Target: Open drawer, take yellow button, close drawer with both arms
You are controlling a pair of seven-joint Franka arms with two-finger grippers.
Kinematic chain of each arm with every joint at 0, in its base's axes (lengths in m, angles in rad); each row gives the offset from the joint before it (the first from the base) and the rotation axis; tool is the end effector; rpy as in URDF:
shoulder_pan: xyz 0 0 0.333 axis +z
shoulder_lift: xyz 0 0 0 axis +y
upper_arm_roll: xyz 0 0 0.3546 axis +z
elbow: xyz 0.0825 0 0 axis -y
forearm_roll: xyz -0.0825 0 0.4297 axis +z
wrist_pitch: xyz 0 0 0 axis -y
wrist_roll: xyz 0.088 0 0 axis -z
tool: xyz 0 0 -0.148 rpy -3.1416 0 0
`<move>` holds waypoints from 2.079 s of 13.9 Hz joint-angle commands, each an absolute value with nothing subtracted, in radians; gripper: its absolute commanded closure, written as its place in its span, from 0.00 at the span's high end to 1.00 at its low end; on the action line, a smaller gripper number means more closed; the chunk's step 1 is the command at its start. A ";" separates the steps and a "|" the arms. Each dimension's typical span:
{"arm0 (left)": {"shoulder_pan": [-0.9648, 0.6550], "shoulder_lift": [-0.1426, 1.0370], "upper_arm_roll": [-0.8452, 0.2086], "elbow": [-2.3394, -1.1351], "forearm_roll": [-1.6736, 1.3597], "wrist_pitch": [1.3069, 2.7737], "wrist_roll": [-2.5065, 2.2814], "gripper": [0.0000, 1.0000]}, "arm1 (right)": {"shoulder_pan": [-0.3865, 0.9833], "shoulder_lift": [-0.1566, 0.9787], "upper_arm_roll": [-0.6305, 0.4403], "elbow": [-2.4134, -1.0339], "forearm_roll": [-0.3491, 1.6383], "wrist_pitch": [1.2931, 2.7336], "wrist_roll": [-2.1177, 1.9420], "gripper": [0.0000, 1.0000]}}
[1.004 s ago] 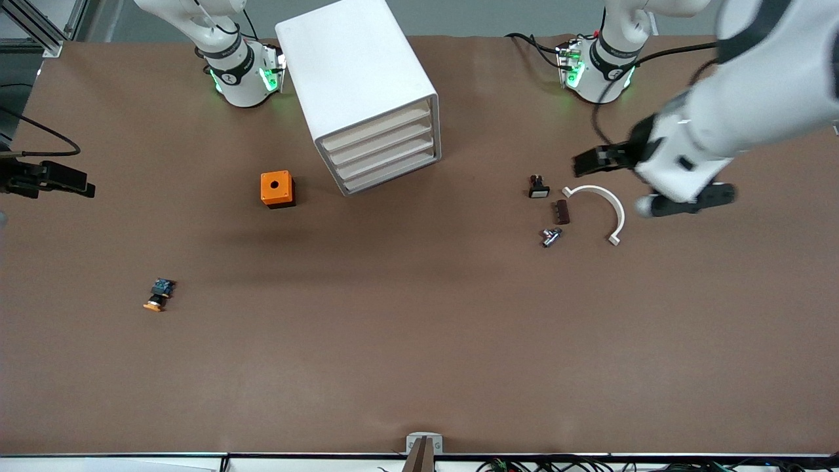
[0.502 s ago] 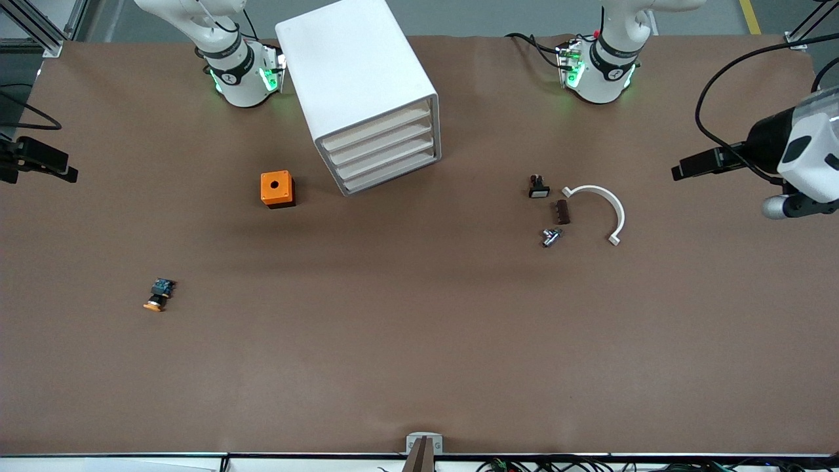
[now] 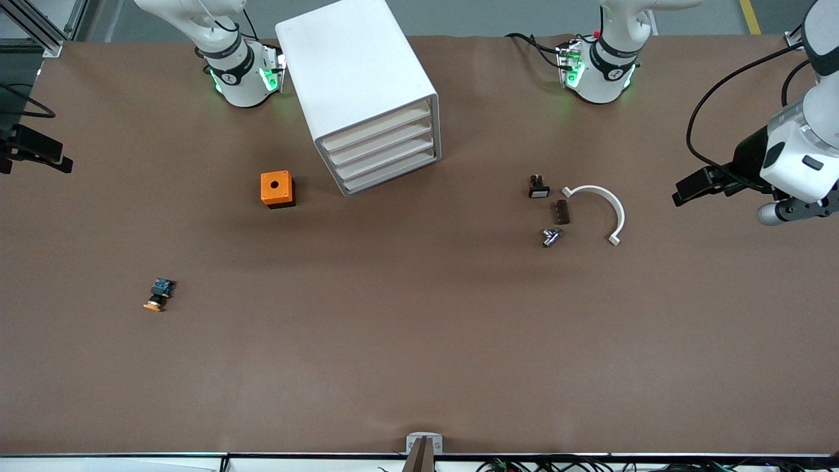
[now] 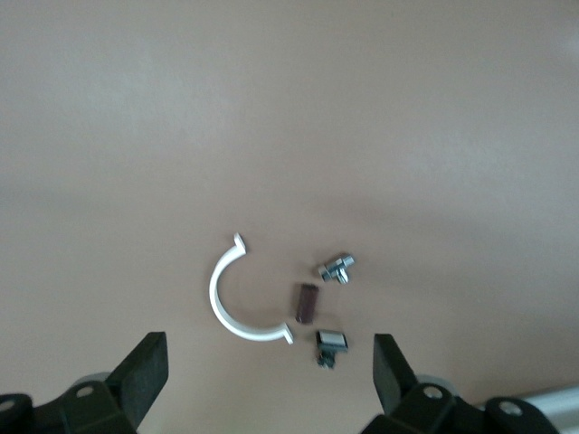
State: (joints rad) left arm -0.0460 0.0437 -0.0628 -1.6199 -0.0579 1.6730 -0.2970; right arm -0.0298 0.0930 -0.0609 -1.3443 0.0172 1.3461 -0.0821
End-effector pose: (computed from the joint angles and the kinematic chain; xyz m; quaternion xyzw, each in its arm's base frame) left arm 0.6183 -0.0749 0.5791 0.9948 0.0968 -0.0014 0.0305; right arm 0.6020 -0.0499 0.6621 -0.9989 0.0028 0.0448 0.0095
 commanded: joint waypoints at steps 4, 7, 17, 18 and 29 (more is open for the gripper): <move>-0.012 0.006 -0.058 -1.635 -0.025 1.704 -0.181 1.00 | -0.040 0.083 -0.063 -1.348 0.017 1.316 -0.077 1.00; -0.006 0.003 -0.057 -1.621 -0.023 1.700 -0.179 1.00 | -0.034 0.080 -0.058 -1.348 0.017 1.313 -0.075 1.00; -0.006 0.014 -0.058 -1.603 -0.014 1.701 -0.103 1.00 | -0.028 0.069 -0.057 -1.347 0.011 1.305 -0.072 1.00; -0.006 0.014 -0.061 -1.603 -0.012 1.700 -0.097 1.00 | -0.028 0.069 -0.057 -1.348 0.011 1.301 -0.072 1.00; 0.000 0.035 -0.058 -1.583 -0.012 1.700 -0.097 1.00 | 0.005 0.066 -0.058 -1.345 0.005 1.301 -0.063 1.00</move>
State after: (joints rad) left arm -0.0042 0.0261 -0.0550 -1.5964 -0.0356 1.6977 -0.1108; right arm 0.0003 0.0828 -0.0571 -1.3446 0.0160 1.3120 -0.0806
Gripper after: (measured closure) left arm 0.000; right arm 0.000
